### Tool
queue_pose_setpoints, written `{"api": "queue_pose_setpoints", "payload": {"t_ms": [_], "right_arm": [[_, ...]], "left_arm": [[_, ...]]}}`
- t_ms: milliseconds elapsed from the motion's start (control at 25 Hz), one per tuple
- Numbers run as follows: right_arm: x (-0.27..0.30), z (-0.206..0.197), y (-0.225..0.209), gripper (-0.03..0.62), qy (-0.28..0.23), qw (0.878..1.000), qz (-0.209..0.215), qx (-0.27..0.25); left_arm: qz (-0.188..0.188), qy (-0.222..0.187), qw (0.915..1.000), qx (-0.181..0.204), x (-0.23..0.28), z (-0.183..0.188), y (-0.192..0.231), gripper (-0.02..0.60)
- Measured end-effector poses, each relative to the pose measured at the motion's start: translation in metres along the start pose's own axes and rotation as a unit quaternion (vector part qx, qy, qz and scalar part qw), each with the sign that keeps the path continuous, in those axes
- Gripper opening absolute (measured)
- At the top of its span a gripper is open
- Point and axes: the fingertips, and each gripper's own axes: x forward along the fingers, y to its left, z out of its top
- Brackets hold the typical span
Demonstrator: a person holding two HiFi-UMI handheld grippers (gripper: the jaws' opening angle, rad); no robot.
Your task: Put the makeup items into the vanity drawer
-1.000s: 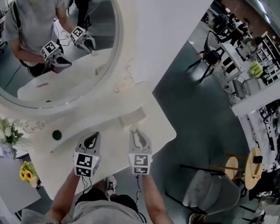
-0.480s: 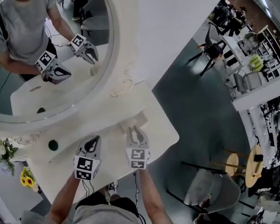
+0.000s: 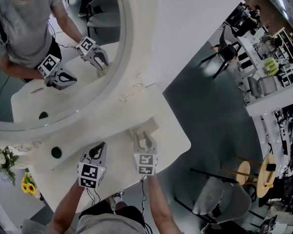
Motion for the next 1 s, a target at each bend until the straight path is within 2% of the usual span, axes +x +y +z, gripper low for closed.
{"api": "queue_pose_setpoints", "payload": {"t_ms": [360,1000], "right_arm": [[-0.013,0.007,0.000,0.147,-0.004,1.000,-0.001,-0.011],[-0.119,0.069,0.034,0.146,-0.093,0.995,0.027,-0.035]], "left_arm": [[0.004,-0.010,0.9999,0.000,-0.010,0.002,-0.004,0.000],[0.038,-0.080,0.9959,0.021,-0.085,0.043,-0.033,0.000]]}}
